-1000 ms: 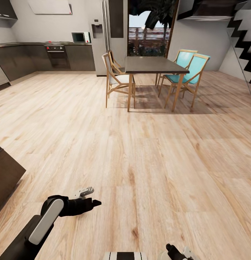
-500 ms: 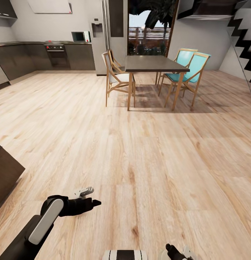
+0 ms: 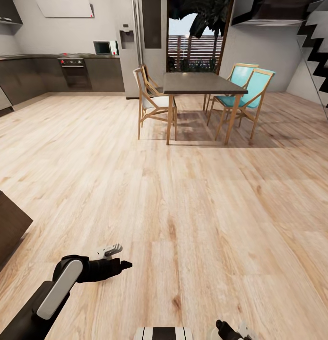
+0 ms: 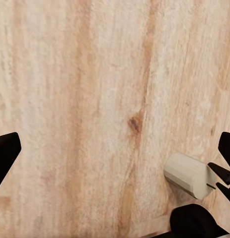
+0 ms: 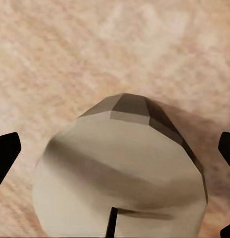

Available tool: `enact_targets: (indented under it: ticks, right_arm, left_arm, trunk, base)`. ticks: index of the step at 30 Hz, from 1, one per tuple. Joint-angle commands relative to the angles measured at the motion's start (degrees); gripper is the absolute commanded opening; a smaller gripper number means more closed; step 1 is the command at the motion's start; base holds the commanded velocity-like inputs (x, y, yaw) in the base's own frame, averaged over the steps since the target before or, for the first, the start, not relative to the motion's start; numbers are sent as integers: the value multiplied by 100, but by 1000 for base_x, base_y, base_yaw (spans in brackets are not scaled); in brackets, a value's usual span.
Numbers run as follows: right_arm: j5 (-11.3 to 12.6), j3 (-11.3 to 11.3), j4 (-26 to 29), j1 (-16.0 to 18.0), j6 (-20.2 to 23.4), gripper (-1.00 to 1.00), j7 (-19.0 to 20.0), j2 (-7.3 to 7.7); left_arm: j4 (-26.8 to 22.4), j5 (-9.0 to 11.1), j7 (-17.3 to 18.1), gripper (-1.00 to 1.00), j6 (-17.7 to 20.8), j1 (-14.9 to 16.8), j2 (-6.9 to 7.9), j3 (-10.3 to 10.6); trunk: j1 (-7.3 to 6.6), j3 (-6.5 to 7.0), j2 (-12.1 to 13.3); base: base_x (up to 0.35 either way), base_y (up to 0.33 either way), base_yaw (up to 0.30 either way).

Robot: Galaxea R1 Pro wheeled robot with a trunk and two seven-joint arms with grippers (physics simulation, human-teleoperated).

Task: Place each of the two pumpkins and all three candles from the living room inside a cabinet in the living room (use any cabinet), then make sure every cabinet is closed, and position the cauldron so it is next to a table in the living room.

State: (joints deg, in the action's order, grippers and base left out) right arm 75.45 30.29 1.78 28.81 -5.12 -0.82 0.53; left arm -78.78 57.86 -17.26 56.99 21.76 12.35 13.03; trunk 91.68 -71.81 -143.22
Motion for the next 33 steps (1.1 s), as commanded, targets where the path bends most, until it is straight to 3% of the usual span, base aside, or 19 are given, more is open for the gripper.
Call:
enact_targets:
  ticks: [1, 33]
  right_arm:
    - [39, 48, 6, 0, -3, 100, -10, 1]
    - [-27, 47, 6, 1, 204, 100, -15, 0]
  left_arm:
    - [-5, 62, -59, 100, 5, 3, 5, 9]
    - [-6, 67, -58, 100, 5, 3, 5, 15]
  trunk:
    - [-1, -4, -2]
    - [-1, -4, -2]
  base:
    - [0, 0, 0]
    - [-10, 0, 0]
